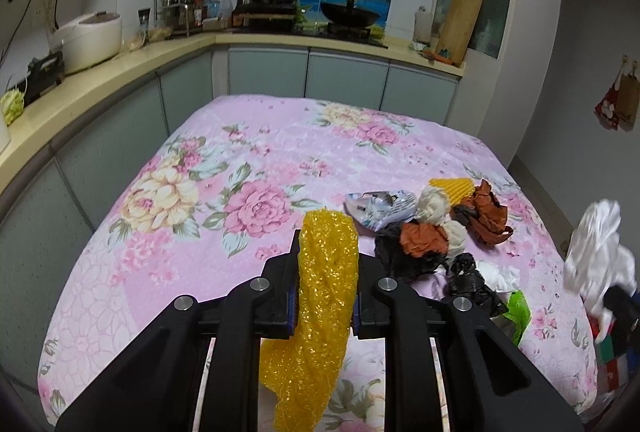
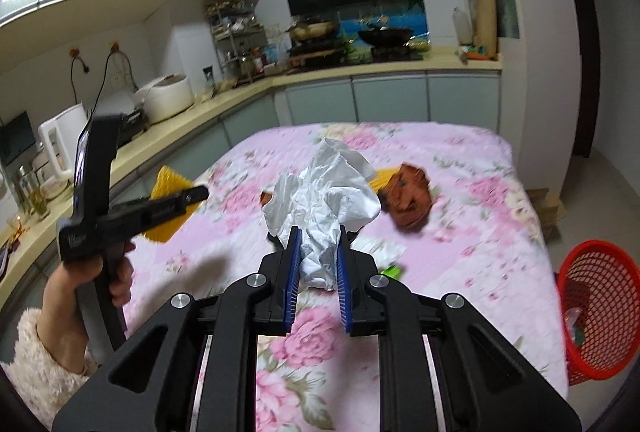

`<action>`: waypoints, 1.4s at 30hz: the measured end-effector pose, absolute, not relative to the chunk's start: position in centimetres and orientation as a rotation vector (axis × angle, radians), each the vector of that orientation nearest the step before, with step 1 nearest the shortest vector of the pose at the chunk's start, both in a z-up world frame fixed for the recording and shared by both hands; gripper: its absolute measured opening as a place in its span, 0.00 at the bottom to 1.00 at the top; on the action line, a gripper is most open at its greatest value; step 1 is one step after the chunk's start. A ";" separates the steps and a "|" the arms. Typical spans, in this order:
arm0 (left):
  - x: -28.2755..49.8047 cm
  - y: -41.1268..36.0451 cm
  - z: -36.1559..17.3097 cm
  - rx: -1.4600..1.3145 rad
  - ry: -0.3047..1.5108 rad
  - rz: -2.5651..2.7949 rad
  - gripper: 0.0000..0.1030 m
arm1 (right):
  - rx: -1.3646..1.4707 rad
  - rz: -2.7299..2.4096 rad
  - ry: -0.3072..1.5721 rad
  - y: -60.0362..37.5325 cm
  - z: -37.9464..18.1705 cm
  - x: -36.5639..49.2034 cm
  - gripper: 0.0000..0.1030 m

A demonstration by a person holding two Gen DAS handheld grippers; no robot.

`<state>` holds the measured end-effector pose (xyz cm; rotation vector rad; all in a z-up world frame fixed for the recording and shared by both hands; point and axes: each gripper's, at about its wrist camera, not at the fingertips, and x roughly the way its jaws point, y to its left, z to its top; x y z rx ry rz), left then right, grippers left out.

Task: Collect trash
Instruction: 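Carry the mesh pad and tissue with both tools over the red basket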

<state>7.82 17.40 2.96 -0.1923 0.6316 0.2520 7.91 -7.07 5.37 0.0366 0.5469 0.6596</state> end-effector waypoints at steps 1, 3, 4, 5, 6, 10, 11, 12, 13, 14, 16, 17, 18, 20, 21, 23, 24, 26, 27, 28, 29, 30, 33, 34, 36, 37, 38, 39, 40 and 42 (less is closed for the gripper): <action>7.8 17.2 3.1 -0.188 0.626 0.250 0.17 | 0.040 0.654 0.540 -7.4 5.6 8.0 0.16; 7.7 16.5 3.4 -0.175 0.611 0.243 0.17 | 0.045 0.639 0.527 -7.9 6.0 8.1 0.16; 7.6 16.2 3.5 -0.166 0.602 0.241 0.17 | 0.048 0.630 0.520 -8.2 6.2 8.2 0.16; 7.5 15.8 3.7 -0.158 0.594 0.238 0.17 | 0.050 0.620 0.513 -8.5 6.4 8.3 0.16; 7.5 15.6 3.8 -0.151 0.587 0.236 0.17 | 0.052 0.611 0.506 -8.8 6.6 8.4 0.16; 7.4 14.2 4.3 -0.124 0.557 0.210 0.17 | 0.065 0.568 0.479 -10.2 7.5 8.8 0.16; 7.4 13.8 4.4 -0.118 0.552 0.204 0.17 | 0.072 0.554 0.472 -10.7 7.7 9.0 0.16; 7.5 13.4 4.6 -0.111 0.546 0.193 0.17 | 0.076 0.544 0.466 -11.2 7.9 9.2 0.16; 7.6 13.0 4.6 -0.106 0.542 0.186 0.17 | 0.079 0.533 0.459 -11.6 8.1 9.2 0.16; 7.6 12.7 4.7 -0.101 0.538 0.178 0.17 | 0.083 0.522 0.452 -12.0 8.3 9.3 0.16; 7.9 11.7 5.0 -0.089 0.527 0.157 0.17 | 0.088 0.502 0.439 -12.9 8.7 9.4 0.16; 8.0 11.3 5.2 -0.085 0.523 0.146 0.17 | 0.091 0.490 0.432 -13.4 8.9 9.4 0.16; 8.2 10.6 5.4 -0.080 0.517 0.128 0.17 | 0.094 0.480 0.427 -13.8 8.9 9.5 0.16; 8.4 9.6 5.7 -0.073 0.510 0.098 0.17 | 0.105 0.456 0.417 -15.0 9.3 9.5 0.16; 8.6 9.1 5.9 -0.069 0.508 0.083 0.17 | 0.108 0.444 0.412 -15.5 9.4 9.6 0.16; 9.0 7.7 6.3 -0.059 0.503 0.046 0.17 | 0.114 0.418 0.403 -16.5 9.5 9.4 0.16; 9.2 7.1 6.4 -0.055 0.503 0.027 0.17 | 0.117 0.407 0.400 -17.0 9.5 9.5 0.16; 9.5 5.7 6.8 -0.051 0.499 -0.019 0.17 | 0.123 0.377 0.394 -18.2 9.7 9.5 0.16; 9.7 5.1 6.9 -0.051 0.499 -0.039 0.17 | 0.126 0.362 0.390 -18.8 9.8 9.4 0.16; 10.0 4.4 7.1 -0.053 0.500 -0.065 0.17 | 0.131 0.349 0.387 -19.3 9.8 9.5 0.16; 10.2 3.7 7.2 -0.056 0.503 -0.091 0.17 | 0.137 0.332 0.385 -20.0 9.9 9.5 0.16; 10.5 3.1 7.3 -0.059 0.507 -0.113 0.17 | 0.143 0.315 0.382 -20.6 9.9 9.5 0.16; 11.1 0.9 7.5 -0.054 0.507 -0.176 0.17 | 0.158 0.264 0.372 -22.2 9.9 9.3 0.16; 11.4 0.0 7.6 -0.052 0.506 -0.200 0.17 | 0.165 0.245 0.371 -22.9 9.9 9.3 0.16; 11.8 -1.5 7.8 -0.052 0.507 -0.242 0.17 | 0.187 0.208 0.373 -24.1 9.9 9.3 0.16; 12.0 -2.4 7.8 -0.050 0.508 -0.263 0.17 | 0.199 0.188 0.374 -24.8 9.8 9.3 0.16; 12.3 -3.2 7.9 -0.047 0.508 -0.281 0.17 | 0.209 0.165 0.375 -25.4 9.8 9.3 0.16; 12.7 -4.3 8.0 -0.041 0.510 -0.303 0.17 | 0.214 0.148 0.376 -25.9 9.7 9.3 0.16; 12.8 -5.2 8.0 -0.037 0.512 -0.323 0.17 | 0.218 0.125 0.376 -26.5 9.6 9.3 0.16; 13.3 -6.8 7.9 -0.030 0.519 -0.356 0.17 | 0.225 0.080 0.379 -27.6 9.3 9.3 0.16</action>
